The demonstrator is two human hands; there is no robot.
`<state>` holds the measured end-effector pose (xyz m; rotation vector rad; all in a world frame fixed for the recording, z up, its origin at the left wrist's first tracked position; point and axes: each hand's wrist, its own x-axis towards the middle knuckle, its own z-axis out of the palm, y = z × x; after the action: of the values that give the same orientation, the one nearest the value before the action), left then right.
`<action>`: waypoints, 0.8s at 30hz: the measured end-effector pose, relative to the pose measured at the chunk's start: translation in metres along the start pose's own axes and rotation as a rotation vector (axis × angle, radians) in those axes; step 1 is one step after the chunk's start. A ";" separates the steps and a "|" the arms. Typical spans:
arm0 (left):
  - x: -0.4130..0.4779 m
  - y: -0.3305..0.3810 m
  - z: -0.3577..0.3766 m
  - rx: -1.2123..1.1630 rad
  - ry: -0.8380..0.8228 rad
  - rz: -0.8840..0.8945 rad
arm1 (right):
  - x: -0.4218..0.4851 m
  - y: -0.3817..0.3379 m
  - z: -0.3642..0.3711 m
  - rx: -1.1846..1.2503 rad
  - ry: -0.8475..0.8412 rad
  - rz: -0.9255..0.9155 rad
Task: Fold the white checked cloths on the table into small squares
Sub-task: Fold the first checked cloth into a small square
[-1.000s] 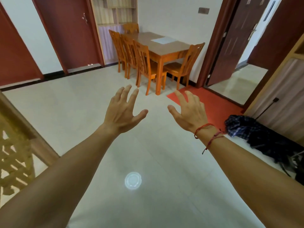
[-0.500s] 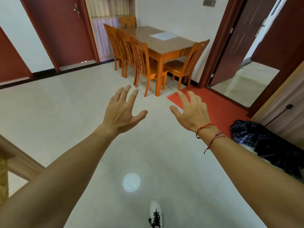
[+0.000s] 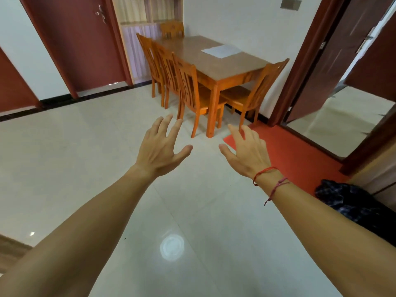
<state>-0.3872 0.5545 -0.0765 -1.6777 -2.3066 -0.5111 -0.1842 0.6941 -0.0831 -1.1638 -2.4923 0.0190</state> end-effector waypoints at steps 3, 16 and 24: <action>0.038 -0.016 0.017 -0.004 -0.005 -0.006 | 0.042 0.005 0.020 0.016 -0.003 -0.001; 0.235 -0.133 0.100 -0.018 0.012 0.004 | 0.249 0.002 0.116 -0.025 -0.001 0.007; 0.349 -0.189 0.143 -0.010 0.006 0.035 | 0.371 0.003 0.165 -0.064 0.060 -0.003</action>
<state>-0.6741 0.8637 -0.0947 -1.7157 -2.2696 -0.5213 -0.4553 0.9955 -0.1103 -1.1685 -2.4585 -0.0961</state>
